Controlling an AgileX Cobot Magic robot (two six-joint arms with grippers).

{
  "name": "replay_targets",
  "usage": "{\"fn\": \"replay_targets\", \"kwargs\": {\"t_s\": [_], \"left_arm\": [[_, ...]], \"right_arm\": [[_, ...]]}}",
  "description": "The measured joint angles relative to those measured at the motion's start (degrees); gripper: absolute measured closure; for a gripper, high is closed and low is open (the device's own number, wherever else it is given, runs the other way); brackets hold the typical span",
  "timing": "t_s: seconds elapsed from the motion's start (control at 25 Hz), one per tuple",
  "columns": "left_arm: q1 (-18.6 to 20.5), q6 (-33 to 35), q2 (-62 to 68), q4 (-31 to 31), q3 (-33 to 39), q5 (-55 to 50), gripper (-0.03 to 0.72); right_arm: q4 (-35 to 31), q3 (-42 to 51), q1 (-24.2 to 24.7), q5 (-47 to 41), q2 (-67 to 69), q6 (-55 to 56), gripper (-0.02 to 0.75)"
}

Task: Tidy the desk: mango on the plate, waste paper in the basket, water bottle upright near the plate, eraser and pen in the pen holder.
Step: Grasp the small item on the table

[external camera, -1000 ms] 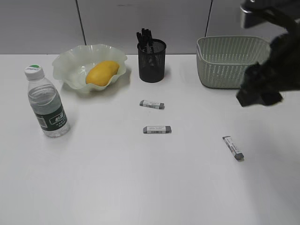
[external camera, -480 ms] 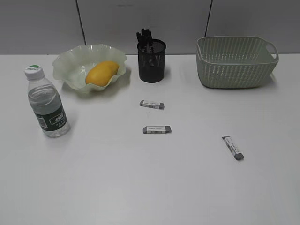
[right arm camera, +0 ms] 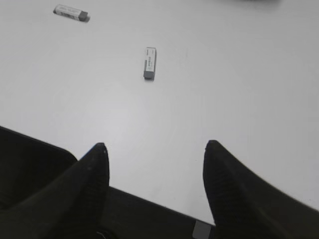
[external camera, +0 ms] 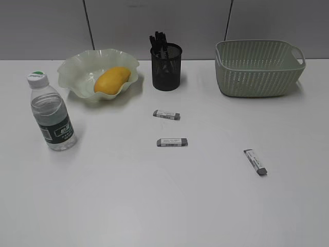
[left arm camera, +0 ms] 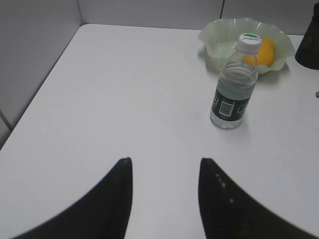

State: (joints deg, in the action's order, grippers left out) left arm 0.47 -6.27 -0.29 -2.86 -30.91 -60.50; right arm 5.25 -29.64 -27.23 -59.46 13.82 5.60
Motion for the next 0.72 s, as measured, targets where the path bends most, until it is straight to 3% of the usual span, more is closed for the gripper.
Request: {"fn": "replay_targets", "kwargs": {"t_s": [0.72], "left_arm": [[0.0, 0.0, 0.5, -0.2, 0.0, 0.0, 0.423]], "right_arm": [[-0.2, 0.4, 0.0, -0.1, -12.4, -0.1, 0.262]]}}
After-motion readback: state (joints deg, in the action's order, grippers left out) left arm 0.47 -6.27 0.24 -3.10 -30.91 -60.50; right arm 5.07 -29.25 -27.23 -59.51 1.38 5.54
